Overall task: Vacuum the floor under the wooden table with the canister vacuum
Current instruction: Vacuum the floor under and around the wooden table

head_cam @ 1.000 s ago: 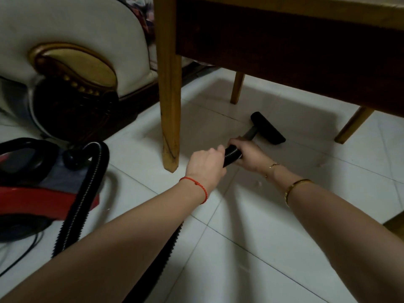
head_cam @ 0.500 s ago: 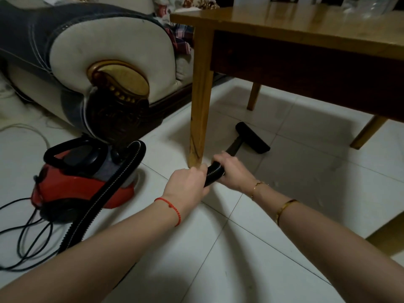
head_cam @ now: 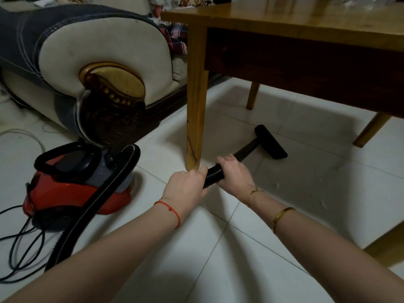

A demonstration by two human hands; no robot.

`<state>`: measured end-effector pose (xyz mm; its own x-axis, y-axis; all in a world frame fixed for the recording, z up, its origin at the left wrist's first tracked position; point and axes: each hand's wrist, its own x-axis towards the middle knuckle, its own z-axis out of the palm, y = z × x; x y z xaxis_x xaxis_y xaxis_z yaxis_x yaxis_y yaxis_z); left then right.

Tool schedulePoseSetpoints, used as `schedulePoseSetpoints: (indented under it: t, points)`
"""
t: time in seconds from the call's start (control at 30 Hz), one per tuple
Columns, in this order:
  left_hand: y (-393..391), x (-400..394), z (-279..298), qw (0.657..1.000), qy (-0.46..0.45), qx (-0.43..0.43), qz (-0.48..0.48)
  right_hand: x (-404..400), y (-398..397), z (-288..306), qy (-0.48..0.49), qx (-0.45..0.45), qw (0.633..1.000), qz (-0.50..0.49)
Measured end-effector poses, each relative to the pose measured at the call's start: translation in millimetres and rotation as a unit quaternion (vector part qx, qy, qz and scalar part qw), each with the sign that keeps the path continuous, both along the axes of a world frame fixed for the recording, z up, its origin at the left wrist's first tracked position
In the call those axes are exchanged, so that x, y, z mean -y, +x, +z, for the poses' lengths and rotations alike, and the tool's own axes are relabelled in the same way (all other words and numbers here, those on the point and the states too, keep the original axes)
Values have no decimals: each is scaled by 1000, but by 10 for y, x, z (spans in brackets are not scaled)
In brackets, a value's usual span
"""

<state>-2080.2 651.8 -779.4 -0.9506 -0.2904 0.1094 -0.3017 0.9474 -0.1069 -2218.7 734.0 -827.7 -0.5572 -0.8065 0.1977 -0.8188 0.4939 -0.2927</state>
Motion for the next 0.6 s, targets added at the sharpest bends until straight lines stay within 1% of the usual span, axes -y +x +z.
schedulePoseSetpoints:
  t: [0.27,0.4,0.6]
  points:
    - [-875,-457,-160,999,10,-1,-32,-559,-753,-128,33,21,995,-92]
    - [-1289,-700,-186,999,20,2,-48,-849,-1108,-153,37,45,992,-114]
    - [-1722,-993,-252,997,31,11,-72,-1186,-1471,-134,78,64,984,-149]
